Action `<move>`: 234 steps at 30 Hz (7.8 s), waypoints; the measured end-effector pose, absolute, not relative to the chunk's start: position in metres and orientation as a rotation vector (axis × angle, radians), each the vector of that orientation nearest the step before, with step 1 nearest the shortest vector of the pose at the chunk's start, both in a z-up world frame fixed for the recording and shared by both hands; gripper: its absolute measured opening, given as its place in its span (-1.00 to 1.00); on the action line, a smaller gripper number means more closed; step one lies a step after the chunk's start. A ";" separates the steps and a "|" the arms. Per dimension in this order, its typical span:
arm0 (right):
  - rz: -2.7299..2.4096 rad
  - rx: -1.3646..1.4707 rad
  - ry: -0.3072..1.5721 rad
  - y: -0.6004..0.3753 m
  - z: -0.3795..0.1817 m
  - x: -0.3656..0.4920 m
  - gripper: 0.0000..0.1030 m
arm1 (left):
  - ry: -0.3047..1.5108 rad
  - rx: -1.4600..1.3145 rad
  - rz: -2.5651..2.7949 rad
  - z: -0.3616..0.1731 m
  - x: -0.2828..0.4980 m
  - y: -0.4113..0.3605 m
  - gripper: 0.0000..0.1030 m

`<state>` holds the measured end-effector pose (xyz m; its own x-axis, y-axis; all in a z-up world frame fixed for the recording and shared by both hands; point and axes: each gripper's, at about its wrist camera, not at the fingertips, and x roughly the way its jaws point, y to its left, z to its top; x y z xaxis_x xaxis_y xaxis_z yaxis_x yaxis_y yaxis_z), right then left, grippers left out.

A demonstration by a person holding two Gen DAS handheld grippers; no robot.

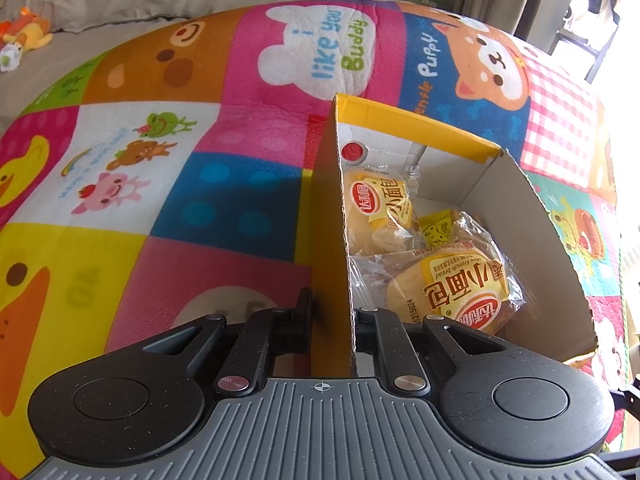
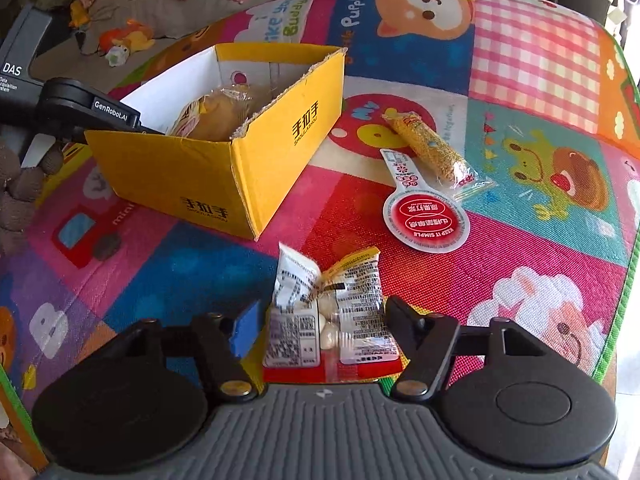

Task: Organize objects
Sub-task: 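Move the right tool to the white candy packet and grasp it, then carry the white candy packet with the right tool into the box and release, then move the right tool to the pink candy bag and grasp it, then carry the pink candy bag with the right tool into the box and release, then move the right tool to the red-lidded cup and grasp its tab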

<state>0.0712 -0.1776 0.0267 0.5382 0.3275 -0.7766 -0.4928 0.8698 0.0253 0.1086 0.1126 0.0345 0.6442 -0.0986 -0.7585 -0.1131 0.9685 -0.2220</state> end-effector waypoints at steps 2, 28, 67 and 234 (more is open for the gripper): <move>0.498 -0.223 0.876 -0.175 0.030 0.066 0.16 | 0.873 -0.261 0.009 0.034 0.109 0.112 -0.73; 0.590 -0.147 0.498 -0.183 0.193 0.005 0.13 | 0.873 -0.270 0.008 0.034 0.109 0.113 -0.73; 0.487 0.264 0.791 -0.245 0.114 0.099 0.75 | 0.871 -0.271 0.007 0.031 0.111 0.114 -0.71; 0.344 -0.101 0.787 -0.207 0.014 0.156 0.48 | 0.862 -0.283 -0.015 0.030 0.104 0.116 -0.69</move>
